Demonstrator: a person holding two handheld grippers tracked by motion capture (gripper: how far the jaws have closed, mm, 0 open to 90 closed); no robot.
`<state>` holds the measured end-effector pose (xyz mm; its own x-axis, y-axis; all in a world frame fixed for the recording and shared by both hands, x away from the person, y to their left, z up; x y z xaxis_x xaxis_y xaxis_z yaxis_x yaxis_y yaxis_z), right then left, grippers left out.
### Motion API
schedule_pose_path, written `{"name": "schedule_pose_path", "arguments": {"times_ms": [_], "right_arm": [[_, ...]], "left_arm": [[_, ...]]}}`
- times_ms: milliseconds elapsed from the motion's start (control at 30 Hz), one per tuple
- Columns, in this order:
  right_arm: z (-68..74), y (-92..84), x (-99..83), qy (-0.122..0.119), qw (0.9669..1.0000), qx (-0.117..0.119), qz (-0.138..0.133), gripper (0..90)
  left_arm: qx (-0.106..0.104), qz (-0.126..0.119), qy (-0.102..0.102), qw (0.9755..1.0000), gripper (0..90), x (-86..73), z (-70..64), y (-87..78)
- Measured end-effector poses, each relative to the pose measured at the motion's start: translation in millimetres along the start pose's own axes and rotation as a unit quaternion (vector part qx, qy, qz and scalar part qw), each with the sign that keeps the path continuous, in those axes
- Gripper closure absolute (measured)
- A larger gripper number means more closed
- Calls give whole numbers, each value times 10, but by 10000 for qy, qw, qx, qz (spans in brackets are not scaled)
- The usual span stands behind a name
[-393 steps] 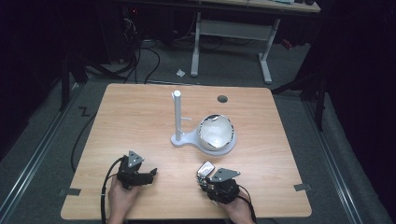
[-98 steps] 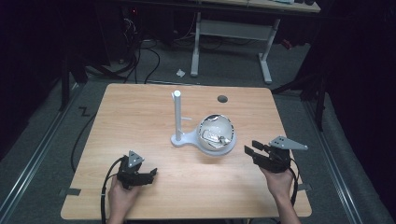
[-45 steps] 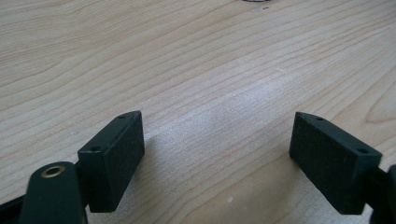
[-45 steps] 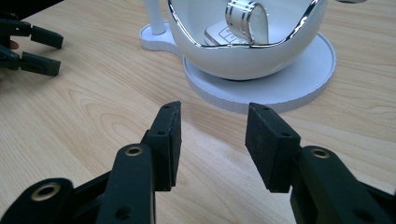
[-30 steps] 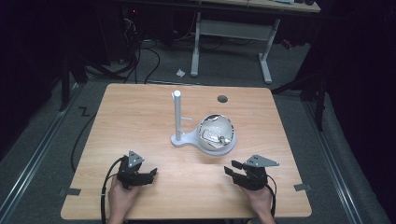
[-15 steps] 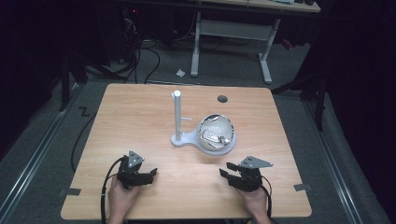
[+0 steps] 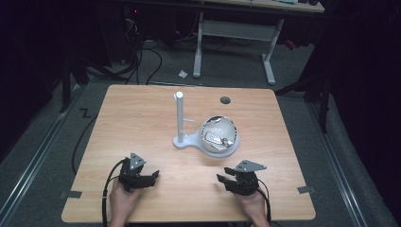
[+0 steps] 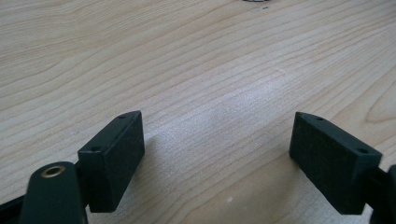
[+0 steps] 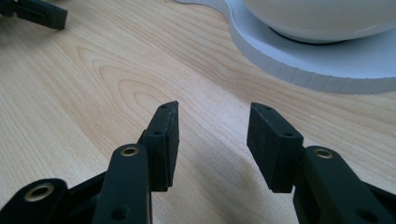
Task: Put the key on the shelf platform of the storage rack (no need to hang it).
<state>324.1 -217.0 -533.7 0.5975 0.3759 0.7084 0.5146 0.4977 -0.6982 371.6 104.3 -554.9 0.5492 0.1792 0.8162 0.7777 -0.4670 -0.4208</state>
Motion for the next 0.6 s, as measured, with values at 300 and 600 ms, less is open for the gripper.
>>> {"name": "schedule_pose_path", "arguments": {"times_ms": [300, 600], "right_arm": [[14, 74, -28, -126, 9997, -157, 145, 512], [13, 108, -47, -180, 9992, -268, 237, 496]], "left_arm": [[4, 7, 11, 10000, 183, -1, 1, -1], [4, 8, 12, 10000, 183, -1, 1, -1]]}}
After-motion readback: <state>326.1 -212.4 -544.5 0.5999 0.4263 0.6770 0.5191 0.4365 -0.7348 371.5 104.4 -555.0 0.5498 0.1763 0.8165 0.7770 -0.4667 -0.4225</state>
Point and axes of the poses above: each handheld gripper's, and its own axes: y roughly forward along the jaws, x roughly out of its top, z roughly to its left, the point moved 2 cm from there along y, roughly forward along the jaws, and after that the axes turned 5 degrees about z, right-handed, at the moved point
